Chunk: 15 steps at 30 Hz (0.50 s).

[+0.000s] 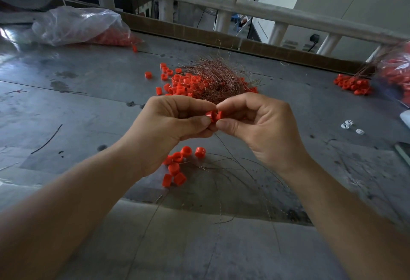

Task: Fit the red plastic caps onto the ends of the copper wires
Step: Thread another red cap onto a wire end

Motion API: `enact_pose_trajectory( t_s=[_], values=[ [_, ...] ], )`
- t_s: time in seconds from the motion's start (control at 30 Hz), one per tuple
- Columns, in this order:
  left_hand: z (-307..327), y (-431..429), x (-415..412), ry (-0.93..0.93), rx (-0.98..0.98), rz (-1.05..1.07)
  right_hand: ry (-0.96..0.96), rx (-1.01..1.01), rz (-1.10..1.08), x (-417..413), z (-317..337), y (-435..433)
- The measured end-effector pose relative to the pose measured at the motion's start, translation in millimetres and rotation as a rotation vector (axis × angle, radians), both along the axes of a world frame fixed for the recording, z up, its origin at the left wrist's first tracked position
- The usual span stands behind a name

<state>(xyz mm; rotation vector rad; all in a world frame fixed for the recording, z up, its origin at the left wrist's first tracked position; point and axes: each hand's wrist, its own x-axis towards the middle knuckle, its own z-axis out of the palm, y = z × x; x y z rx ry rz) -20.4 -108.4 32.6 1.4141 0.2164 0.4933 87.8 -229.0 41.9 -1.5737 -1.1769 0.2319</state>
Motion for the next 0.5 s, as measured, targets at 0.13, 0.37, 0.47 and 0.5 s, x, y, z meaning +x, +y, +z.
enact_pose_trajectory(
  t_s=[0.13, 0.37, 0.47, 0.5],
  values=[
    [-0.7, -1.0, -0.3, 0.006, 0.045, -0.007, -0.035, 0.009, -0.010, -2.8, 0.4, 0.0],
    [-1.7, -1.6, -0.1, -0.006, 0.053, 0.021, -0.078, -0.001, -0.040, -3.7, -0.2, -1.9],
    [-0.7, -2.8, 0.2, -0.002, 0.071, 0.023, -0.101, -0.001, -0.060, -3.6, 0.6, -2.5],
    [-0.4, -3.1, 0.2, 0.002, 0.080, 0.024, -0.108, -0.004, -0.066, -3.8, 0.7, -2.3]
  ],
)
